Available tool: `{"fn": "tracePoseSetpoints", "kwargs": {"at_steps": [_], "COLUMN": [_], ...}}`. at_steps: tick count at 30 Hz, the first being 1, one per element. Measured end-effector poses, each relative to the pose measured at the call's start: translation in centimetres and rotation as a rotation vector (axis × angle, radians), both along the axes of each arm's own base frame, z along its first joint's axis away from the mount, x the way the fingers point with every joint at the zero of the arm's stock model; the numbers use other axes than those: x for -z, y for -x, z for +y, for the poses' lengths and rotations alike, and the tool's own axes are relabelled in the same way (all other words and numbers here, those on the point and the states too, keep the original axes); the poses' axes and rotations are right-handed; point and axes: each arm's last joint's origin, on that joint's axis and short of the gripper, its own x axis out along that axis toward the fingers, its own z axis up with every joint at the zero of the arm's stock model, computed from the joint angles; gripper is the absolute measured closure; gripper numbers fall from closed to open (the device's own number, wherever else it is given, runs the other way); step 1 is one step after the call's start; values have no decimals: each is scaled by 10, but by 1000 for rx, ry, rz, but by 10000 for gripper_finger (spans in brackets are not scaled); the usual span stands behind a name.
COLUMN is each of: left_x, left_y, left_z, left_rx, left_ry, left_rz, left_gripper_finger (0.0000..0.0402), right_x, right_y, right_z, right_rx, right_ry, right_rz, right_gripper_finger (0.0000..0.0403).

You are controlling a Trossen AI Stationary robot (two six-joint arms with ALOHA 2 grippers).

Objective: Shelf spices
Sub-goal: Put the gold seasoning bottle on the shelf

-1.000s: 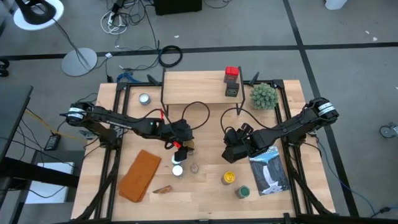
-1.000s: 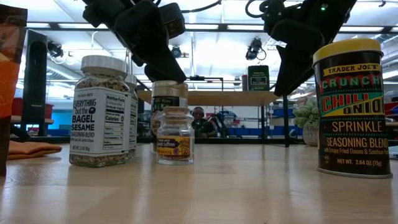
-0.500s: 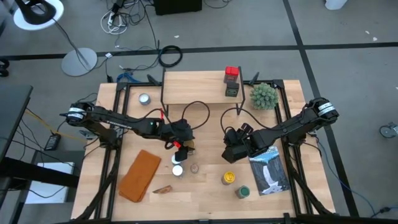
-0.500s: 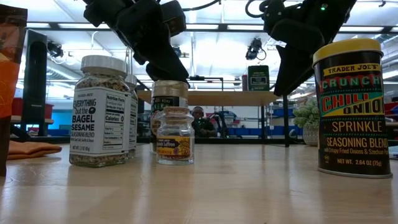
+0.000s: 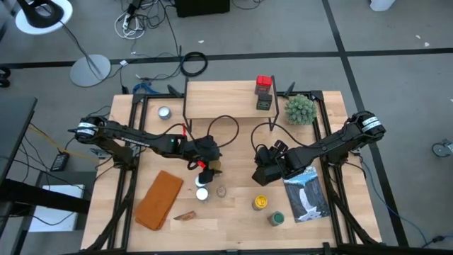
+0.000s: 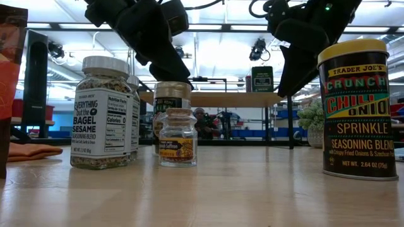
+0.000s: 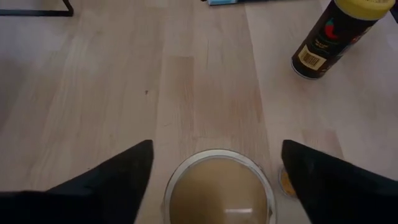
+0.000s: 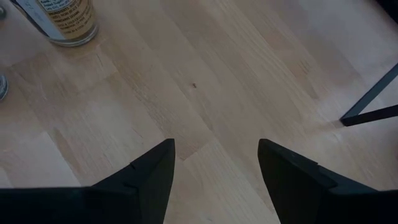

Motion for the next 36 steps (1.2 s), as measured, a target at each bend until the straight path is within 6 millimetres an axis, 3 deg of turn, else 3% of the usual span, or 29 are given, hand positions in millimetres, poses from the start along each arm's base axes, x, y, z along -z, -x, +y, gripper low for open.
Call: {"fn": "tracePoseSetpoints", "kwargs": {"at_steps": [3,10,21,30,36], "left_x": [0,3,21,18,17], "left_y": [0,3,14,11,10], "left_z": [0,0,1,1,0], "left_rx": [5,-17,-42,-19,-9], "left_ry": [-6,13,24,12,24], "left_rz": [8,53,142,96,86], "left_gripper_finger": [7,37,38,42,76], "right_x": [0,0,0,0,0], "right_y": [0,0,0,-1,-1], "right_z": [0,0,0,0,1], "right_rx": [0,0,0,0,-10], "right_ry": [0,0,0,-3,-1], "right_rz": [0,0,0,-9,-10], "right_gripper_finger": [173,173,173,173,173]}}
